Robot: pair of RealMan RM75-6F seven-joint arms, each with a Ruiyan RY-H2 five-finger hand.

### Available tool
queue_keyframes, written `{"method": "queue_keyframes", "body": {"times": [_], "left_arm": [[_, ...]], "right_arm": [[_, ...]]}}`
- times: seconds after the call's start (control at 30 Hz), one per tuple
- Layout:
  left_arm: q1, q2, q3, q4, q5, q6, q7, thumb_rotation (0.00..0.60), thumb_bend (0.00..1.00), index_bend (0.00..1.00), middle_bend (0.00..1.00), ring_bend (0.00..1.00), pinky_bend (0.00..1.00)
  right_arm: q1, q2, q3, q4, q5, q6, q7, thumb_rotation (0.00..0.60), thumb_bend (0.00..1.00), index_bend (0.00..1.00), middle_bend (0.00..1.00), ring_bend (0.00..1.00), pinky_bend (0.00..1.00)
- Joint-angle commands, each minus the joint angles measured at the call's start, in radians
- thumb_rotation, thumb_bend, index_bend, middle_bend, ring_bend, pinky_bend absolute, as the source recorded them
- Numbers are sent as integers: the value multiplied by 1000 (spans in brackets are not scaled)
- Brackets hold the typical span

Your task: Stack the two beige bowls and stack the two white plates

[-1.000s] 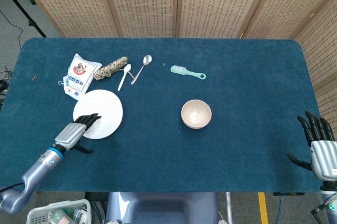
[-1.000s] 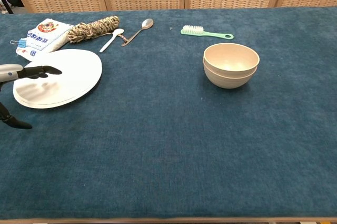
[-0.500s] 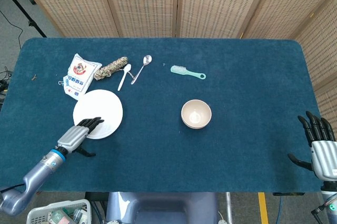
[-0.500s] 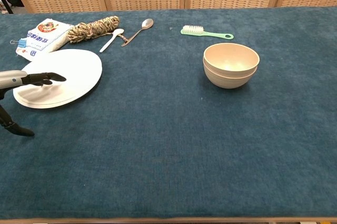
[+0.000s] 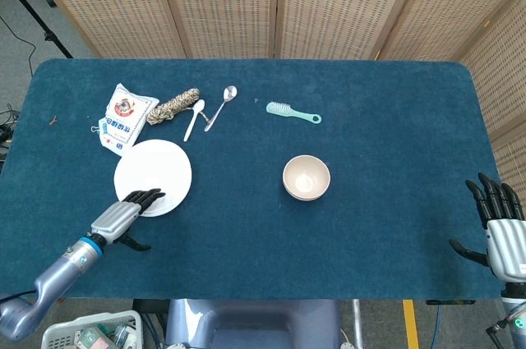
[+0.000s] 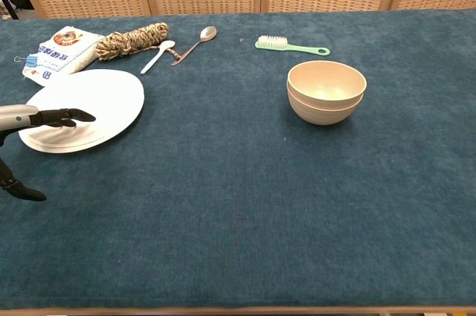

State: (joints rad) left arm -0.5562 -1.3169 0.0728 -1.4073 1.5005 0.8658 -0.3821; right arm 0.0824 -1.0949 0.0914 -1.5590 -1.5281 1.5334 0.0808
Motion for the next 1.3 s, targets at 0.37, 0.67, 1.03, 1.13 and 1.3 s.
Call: {"method": "queue_keyframes", "body": {"times": [0.37, 0.67, 1.03, 1.13, 1.3], "left_arm": [[1, 29, 20, -45, 22, 3, -11, 600, 16, 0, 0, 0, 0], [-7, 50, 38, -78, 37, -14, -25, 600, 16, 0, 0, 0, 11], [-10, 61, 51, -97, 49, -19, -55, 600, 15, 0, 0, 0, 11], [-8, 67, 53, -98, 57, -9, -55, 600, 17, 0, 0, 0, 11], [-3, 74, 47, -103, 62, 17, -65, 600, 16, 0, 0, 0, 11]], "right_arm": [[0, 1, 0, -1, -1, 0, -1, 600, 0, 0, 0, 0, 0], [0, 1, 0, -3, -1, 1, -1, 600, 0, 0, 0, 0, 0], [1, 1, -1, -3, -2, -1, -1, 600, 0, 0, 0, 0, 0], [1, 0, -1, -2, -2, -2, -2, 600, 0, 0, 0, 0, 0], [1, 0, -1, -3, -1, -2, -3, 600, 0, 0, 0, 0, 0]]}}
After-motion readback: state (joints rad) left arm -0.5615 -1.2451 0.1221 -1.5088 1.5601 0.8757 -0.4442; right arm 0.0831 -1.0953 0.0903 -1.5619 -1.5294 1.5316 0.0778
